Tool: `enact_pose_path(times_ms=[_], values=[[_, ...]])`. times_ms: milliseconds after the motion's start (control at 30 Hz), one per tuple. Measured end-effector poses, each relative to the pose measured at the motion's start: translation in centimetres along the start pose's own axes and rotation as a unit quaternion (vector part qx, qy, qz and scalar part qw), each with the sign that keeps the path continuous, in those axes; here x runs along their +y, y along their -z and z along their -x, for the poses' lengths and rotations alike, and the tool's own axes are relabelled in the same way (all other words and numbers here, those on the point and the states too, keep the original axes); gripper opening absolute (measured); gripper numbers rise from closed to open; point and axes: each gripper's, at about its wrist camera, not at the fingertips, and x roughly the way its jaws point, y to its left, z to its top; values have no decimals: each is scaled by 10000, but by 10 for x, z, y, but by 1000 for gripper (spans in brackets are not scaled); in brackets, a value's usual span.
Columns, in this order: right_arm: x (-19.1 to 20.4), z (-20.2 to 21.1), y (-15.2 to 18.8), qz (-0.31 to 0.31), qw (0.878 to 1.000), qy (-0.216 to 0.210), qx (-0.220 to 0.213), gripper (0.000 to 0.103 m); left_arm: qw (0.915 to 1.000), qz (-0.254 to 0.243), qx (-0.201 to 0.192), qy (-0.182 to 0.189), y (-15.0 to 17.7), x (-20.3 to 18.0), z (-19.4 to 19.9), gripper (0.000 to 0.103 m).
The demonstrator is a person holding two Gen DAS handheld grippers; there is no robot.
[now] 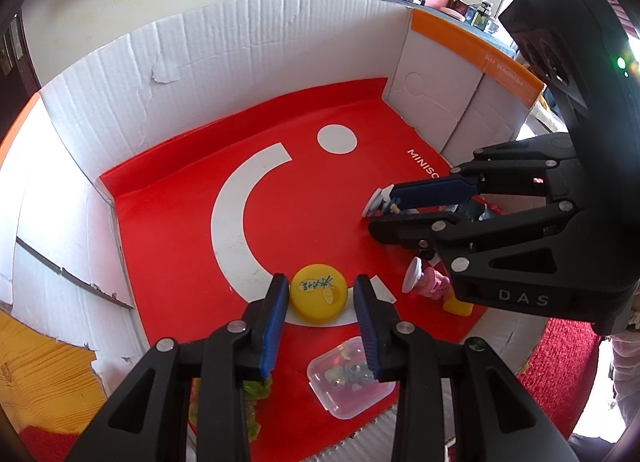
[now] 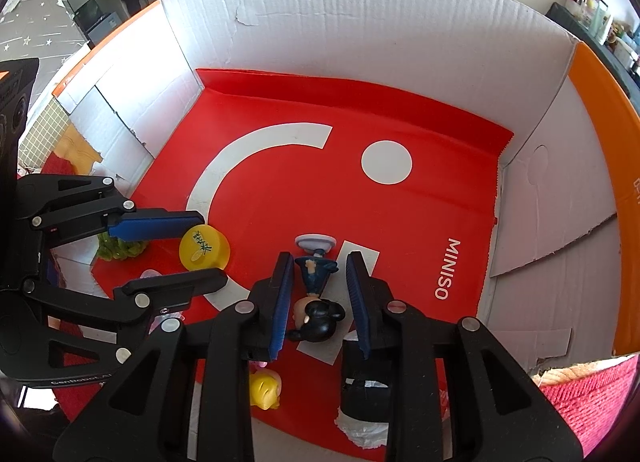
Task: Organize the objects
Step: 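Lower the yellow lid onto the red mat and open the left tool while the right tool releases the figurine, then lift both open tools out of the box back over the rug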
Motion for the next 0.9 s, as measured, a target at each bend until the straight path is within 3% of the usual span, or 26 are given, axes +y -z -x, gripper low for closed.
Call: enact_pose_path(times_ms=[200,300,900], values=[[-1,0,-5,-11,10000,19,-22,27,10000,26,-7,-48,2,1,4,36],[0,1,-4,0,10000,48,-46,27,10000,73,-30,-40,2,3,5,43],[16,39,9,-42,9991,18,-418,27,9989,208,-421,24,4,0,37,43]])
